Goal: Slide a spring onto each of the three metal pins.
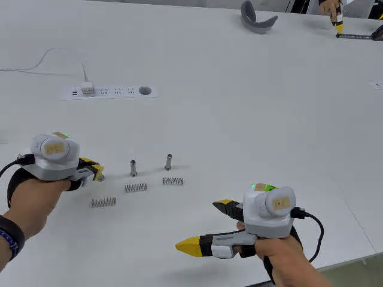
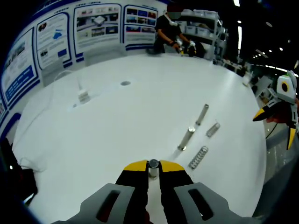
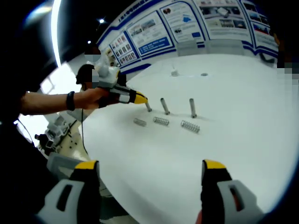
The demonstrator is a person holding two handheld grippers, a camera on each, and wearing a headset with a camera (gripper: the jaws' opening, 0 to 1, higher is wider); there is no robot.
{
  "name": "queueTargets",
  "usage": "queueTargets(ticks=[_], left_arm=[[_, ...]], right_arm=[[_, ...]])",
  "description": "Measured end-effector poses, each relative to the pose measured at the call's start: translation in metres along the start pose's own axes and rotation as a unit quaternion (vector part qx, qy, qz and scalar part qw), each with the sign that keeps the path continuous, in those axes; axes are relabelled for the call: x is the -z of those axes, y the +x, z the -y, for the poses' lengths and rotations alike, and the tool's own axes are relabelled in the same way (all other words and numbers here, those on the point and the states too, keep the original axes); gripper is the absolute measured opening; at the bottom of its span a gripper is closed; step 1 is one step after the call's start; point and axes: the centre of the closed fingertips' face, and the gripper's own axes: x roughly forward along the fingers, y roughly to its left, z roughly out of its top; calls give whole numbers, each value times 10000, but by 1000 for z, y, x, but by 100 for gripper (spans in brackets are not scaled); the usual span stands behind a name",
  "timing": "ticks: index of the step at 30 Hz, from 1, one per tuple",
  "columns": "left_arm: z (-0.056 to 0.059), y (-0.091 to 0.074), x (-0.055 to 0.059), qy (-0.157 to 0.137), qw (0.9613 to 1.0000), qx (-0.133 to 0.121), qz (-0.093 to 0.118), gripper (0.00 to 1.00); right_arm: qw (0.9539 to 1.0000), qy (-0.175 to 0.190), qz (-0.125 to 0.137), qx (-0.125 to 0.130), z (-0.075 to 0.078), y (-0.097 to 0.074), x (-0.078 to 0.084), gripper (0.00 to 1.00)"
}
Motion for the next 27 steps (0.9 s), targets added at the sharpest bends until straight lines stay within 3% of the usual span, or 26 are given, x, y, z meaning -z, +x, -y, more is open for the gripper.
queueTargets(ticks=[11,27], left_arm=[[3,1,1,53,10000,40,-36,9],[2,-13,11,-196,9998,55,-82,23]], right_arm=[[10000,2,-6,-7,0,1,1,92],[10000,-82,29,-24,0,2,-6,92]])
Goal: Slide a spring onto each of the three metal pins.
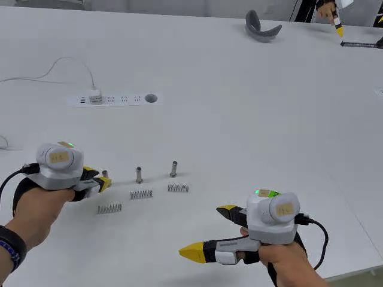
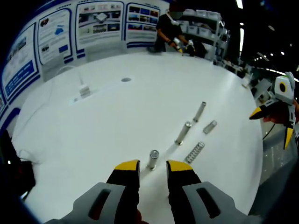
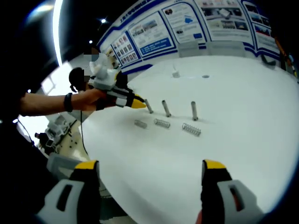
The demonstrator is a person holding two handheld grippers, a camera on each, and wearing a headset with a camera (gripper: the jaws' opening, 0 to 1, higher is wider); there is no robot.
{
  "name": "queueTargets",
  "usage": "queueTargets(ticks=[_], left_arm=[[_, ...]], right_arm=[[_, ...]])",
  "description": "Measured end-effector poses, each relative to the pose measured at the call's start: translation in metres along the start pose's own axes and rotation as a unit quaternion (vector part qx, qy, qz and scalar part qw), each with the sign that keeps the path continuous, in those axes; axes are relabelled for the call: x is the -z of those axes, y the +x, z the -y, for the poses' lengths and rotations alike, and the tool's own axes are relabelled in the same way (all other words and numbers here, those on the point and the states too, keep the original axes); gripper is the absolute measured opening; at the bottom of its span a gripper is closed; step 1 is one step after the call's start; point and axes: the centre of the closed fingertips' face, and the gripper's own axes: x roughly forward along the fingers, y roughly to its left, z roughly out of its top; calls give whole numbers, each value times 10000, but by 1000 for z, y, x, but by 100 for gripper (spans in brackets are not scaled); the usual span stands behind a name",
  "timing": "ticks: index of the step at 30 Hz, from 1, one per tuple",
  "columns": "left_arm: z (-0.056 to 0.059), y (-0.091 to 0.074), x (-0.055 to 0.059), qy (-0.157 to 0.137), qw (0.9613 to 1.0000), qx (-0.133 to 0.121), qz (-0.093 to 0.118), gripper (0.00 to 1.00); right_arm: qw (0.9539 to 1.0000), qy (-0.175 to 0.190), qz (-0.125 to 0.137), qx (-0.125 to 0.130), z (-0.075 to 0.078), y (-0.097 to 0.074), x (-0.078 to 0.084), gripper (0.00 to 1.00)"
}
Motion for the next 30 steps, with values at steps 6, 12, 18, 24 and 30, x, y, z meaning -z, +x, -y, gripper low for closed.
queueTargets(ticks=[6,12,18,24,30], left_arm=[[0,-10,9,-53,10000,-7,-25,29],[-1,-22,20,-234,9997,-56,-13,32],[2,-32,29,-285,9996,-65,-7,36],[3,-44,32,-422,9991,-90,56,38],[5,-55,40,-443,9990,-94,62,44]], right_arm=[[10000,-26,-8,-8,-1,0,0,92],[10000,-50,-16,-20,-3,-1,0,92],[10000,-68,-13,-35,-5,-1,1,92],[9999,-111,-49,-53,-7,-1,5,92],[9999,-142,-61,-25,-4,-3,7,92]])
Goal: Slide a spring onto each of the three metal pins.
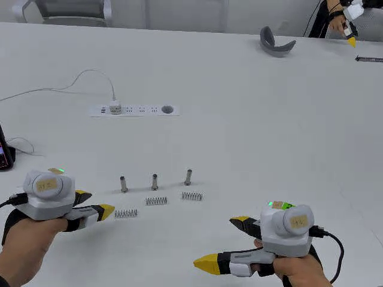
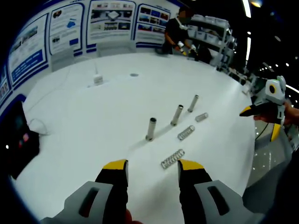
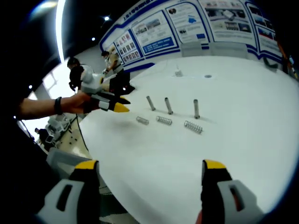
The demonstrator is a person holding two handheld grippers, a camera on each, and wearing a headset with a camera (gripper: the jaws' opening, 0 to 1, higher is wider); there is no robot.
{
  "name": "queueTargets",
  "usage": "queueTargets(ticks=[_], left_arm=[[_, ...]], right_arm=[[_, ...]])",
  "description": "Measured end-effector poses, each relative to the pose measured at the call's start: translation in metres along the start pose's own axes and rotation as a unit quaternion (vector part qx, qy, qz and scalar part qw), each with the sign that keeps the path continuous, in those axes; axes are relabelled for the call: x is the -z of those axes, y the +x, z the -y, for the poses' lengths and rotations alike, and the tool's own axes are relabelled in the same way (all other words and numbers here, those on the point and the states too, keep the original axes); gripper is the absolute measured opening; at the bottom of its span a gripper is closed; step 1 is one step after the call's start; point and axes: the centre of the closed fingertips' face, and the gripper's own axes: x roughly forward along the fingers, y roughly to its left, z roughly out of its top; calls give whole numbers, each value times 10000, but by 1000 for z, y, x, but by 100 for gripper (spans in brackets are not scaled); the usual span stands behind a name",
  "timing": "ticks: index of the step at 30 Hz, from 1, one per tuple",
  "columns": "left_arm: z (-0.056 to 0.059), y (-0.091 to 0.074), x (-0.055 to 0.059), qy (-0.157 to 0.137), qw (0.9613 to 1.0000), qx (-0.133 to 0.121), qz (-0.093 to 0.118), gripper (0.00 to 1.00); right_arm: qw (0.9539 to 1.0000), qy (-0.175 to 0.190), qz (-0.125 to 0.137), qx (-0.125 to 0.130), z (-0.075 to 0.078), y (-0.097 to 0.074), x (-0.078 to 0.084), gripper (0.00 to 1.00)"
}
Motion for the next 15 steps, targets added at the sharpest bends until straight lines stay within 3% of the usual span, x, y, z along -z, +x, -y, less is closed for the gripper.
queueTargets(ticks=[15], left_arm=[[3,-24,13,-125,9998,0,170,56]], right_arm=[[9999,-113,13,66,2,2,-2,93]])
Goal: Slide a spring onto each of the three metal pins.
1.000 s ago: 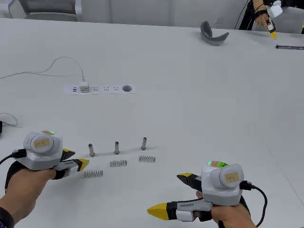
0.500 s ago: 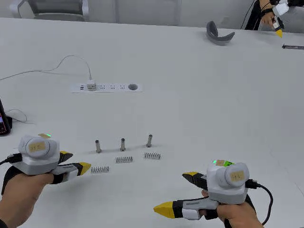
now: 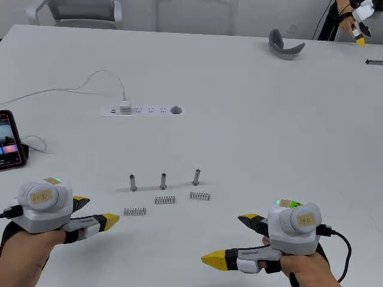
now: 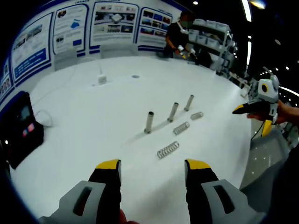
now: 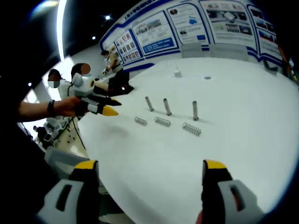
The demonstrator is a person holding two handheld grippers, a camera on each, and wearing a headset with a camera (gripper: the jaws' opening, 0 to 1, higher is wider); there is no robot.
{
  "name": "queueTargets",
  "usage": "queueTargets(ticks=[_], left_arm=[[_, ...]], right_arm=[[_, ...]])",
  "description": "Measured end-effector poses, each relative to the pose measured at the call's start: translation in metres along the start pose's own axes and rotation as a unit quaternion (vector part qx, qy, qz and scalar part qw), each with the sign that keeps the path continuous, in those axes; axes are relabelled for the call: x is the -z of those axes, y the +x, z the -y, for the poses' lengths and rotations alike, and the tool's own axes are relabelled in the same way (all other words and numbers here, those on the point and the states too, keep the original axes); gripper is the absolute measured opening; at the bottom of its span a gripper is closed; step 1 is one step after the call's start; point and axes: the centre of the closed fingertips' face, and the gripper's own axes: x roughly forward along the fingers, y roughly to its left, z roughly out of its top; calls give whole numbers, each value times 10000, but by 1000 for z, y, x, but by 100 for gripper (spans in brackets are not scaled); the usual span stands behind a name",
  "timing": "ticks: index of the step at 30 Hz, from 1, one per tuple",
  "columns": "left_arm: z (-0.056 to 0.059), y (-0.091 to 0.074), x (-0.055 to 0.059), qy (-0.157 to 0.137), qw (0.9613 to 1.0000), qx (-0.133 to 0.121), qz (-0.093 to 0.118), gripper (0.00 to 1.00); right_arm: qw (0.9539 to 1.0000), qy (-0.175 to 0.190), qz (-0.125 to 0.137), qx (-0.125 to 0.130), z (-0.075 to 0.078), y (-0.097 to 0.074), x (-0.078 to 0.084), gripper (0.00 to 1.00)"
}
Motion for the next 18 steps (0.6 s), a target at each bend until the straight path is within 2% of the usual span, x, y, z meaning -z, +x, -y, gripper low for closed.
queueTargets(ticks=[3,10,18], left_arm=[[-3,-4,2,-24,10000,-53,11,58],[0,-18,8,-24,10000,-69,48,64],[-2,-33,8,-74,9997,-114,179,70]], right_arm=[[10000,-36,86,-8,-1,1,-2,94],[10000,-41,28,26,1,2,1,94],[10000,-60,10,26,1,2,1,95]])
